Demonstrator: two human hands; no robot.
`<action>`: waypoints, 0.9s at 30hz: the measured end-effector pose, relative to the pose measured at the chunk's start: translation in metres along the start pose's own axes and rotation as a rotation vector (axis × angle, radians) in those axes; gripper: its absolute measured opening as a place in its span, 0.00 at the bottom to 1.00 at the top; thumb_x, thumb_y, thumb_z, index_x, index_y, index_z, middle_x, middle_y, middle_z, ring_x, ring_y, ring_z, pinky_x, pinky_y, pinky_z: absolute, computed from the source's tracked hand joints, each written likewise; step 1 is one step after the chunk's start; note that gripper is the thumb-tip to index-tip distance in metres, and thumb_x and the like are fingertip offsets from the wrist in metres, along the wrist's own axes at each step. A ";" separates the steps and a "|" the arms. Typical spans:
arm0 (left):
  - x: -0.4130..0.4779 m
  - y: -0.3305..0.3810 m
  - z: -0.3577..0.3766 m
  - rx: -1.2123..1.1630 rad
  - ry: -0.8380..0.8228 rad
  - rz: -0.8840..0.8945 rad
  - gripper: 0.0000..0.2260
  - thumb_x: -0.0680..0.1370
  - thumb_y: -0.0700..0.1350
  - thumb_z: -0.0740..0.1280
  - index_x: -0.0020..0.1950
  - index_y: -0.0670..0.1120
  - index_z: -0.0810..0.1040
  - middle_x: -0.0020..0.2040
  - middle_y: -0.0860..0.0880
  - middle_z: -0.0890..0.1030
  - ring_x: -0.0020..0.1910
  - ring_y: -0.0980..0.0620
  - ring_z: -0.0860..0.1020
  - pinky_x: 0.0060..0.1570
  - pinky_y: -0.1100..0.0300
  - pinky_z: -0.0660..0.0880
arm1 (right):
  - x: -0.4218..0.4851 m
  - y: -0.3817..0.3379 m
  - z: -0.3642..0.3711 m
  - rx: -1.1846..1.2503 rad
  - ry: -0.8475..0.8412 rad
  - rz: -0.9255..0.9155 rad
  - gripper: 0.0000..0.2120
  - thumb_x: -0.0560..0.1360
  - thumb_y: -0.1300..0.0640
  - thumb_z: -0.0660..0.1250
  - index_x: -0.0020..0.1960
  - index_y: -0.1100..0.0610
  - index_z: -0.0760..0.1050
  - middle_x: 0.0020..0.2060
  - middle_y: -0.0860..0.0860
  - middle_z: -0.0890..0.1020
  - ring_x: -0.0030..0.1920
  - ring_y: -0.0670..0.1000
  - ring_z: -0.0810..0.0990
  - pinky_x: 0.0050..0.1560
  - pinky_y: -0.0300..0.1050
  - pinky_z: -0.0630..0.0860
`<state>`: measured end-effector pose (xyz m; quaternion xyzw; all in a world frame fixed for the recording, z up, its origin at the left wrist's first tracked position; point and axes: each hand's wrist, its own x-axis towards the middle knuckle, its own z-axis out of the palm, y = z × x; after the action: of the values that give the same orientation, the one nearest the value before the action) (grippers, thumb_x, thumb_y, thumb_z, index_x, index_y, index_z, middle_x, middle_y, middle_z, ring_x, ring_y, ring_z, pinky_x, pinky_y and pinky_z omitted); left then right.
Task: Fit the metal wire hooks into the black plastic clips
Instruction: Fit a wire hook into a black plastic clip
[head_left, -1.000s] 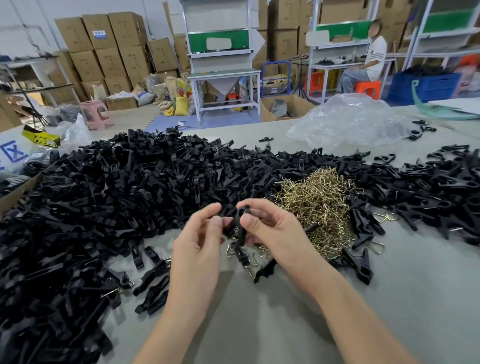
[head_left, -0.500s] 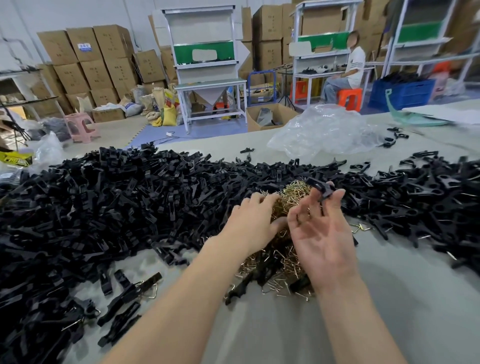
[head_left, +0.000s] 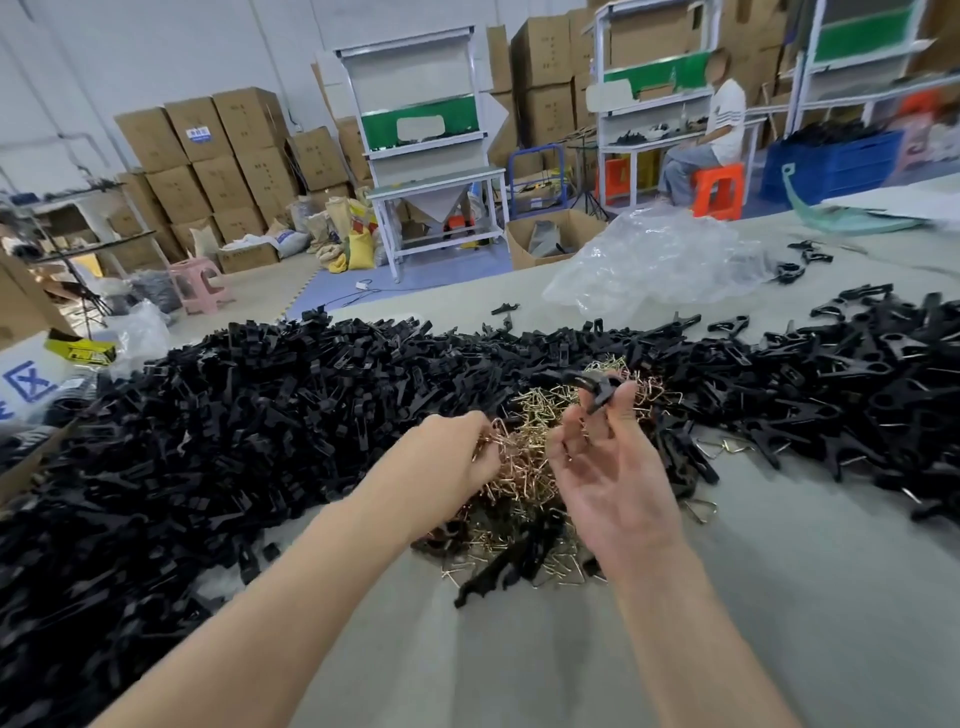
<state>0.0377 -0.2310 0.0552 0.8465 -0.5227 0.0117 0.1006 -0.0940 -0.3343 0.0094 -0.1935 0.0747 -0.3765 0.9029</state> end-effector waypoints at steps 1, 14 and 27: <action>-0.003 -0.005 -0.003 -0.073 -0.004 -0.032 0.09 0.83 0.52 0.60 0.53 0.49 0.76 0.37 0.53 0.80 0.27 0.58 0.74 0.28 0.63 0.70 | -0.001 0.001 0.000 -0.019 -0.014 0.006 0.24 0.70 0.44 0.73 0.61 0.55 0.77 0.46 0.48 0.81 0.43 0.47 0.81 0.51 0.43 0.79; -0.029 -0.025 -0.001 -0.541 0.277 -0.178 0.06 0.82 0.50 0.65 0.48 0.57 0.80 0.39 0.56 0.83 0.31 0.61 0.76 0.30 0.67 0.70 | -0.006 0.015 0.009 -0.246 -0.076 0.061 0.23 0.70 0.45 0.73 0.62 0.55 0.78 0.45 0.48 0.84 0.45 0.48 0.82 0.51 0.43 0.81; -0.049 -0.020 0.018 -0.937 0.444 -0.314 0.04 0.83 0.46 0.64 0.52 0.51 0.78 0.44 0.57 0.86 0.41 0.56 0.82 0.41 0.52 0.75 | -0.004 0.025 0.015 -0.274 -0.067 0.119 0.16 0.71 0.53 0.73 0.57 0.56 0.80 0.46 0.53 0.84 0.46 0.52 0.83 0.55 0.50 0.82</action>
<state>0.0316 -0.1821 0.0284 0.7561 -0.3052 -0.0591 0.5759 -0.0763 -0.3106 0.0128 -0.3226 0.1066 -0.3020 0.8907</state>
